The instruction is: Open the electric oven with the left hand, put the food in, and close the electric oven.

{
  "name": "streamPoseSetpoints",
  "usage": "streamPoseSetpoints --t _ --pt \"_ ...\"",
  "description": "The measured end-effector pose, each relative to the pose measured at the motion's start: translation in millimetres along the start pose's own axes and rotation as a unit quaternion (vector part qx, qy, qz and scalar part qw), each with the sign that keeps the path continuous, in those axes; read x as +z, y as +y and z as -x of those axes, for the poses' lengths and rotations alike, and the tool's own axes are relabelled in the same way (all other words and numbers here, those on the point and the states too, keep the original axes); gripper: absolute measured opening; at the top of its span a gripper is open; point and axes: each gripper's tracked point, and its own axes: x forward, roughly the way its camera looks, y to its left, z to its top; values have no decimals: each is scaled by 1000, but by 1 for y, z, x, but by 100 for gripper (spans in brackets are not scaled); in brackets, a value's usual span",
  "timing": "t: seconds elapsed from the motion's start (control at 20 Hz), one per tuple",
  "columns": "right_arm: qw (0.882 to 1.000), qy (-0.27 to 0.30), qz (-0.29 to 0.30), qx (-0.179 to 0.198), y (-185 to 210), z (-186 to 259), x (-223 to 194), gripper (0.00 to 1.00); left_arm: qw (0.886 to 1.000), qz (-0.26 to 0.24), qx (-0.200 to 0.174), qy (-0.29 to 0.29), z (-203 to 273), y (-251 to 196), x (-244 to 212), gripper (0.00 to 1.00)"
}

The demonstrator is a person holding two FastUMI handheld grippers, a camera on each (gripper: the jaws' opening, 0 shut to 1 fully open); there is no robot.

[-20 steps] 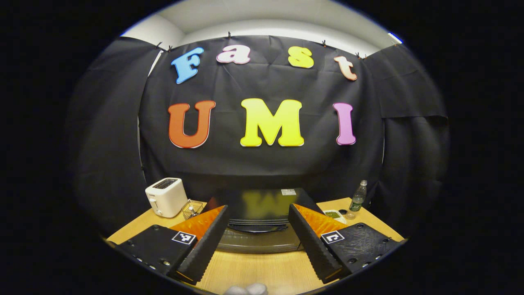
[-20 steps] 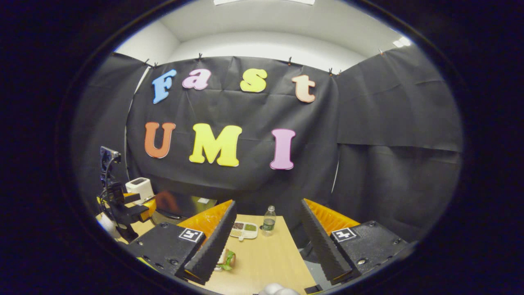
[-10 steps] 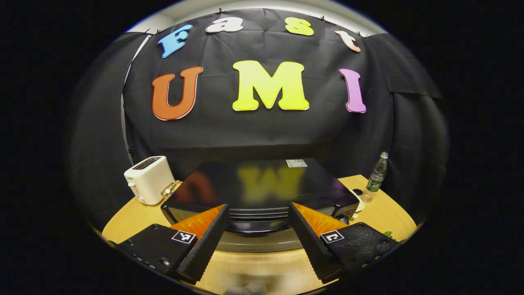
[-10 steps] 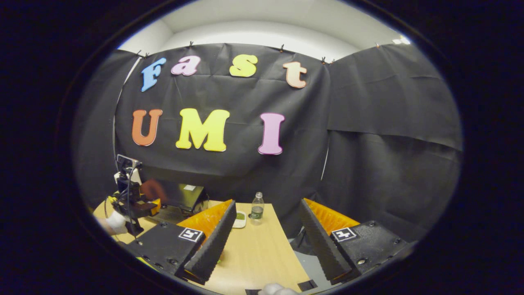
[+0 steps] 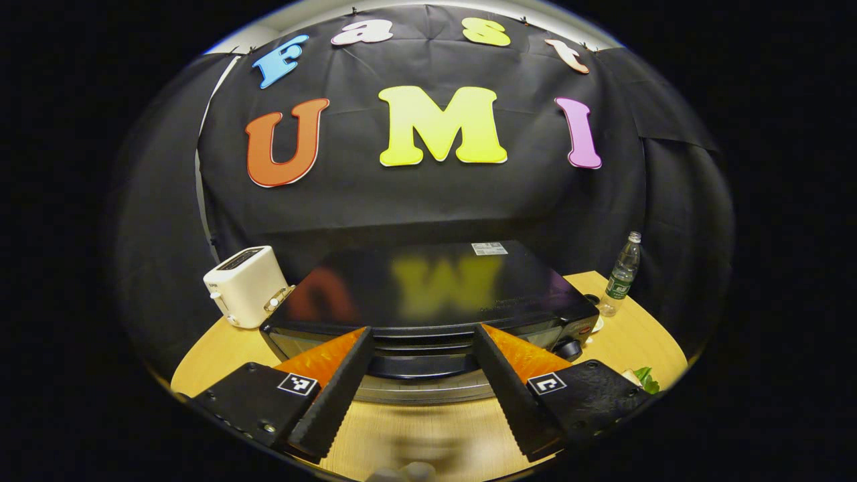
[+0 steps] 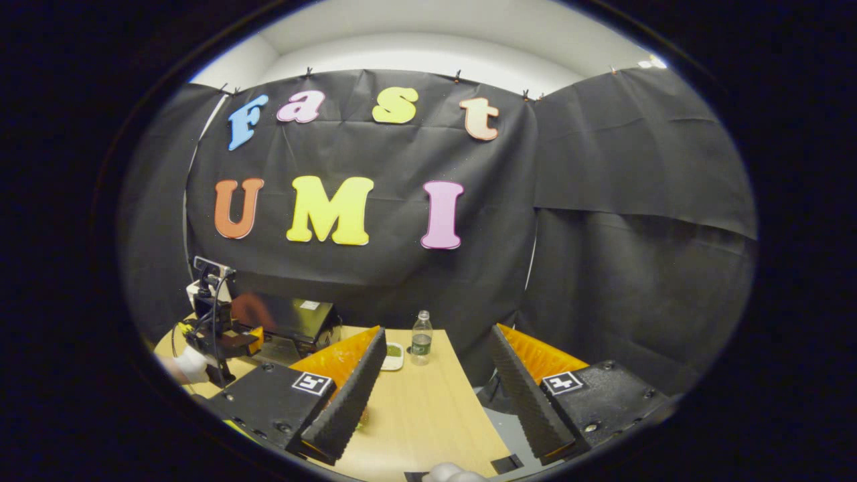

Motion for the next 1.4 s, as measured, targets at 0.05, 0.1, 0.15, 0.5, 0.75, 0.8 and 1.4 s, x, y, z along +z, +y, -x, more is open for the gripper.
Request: streamPoseSetpoints --t 0.05,0.1,0.15,0.5,0.75,0.8,1.4 --pt "1000 -1 1 0 1 1 -1 91 1000 -2 -2 -2 5 -1 -1 99" --pt "1000 0 3 1 2 4 -2 91 1000 -2 -4 -1 9 -1 -5 99" --pt "1000 -1 4 2 3 6 -4 91 1000 -2 -6 0 14 -2 -8 99" --pt "1000 5 7 14 13 20 -15 91 1000 -6 -7 12 52 -4 -44 98" --pt "999 16 17 26 20 27 -27 91 1000 -3 -7 26 72 -5 -75 98" --pt "999 17 19 27 21 28 -28 91 1000 -2 -7 28 75 -6 -82 98" --pt "998 33 36 35 27 38 -59 91 996 -1 -9 85 92 -10 -169 97"
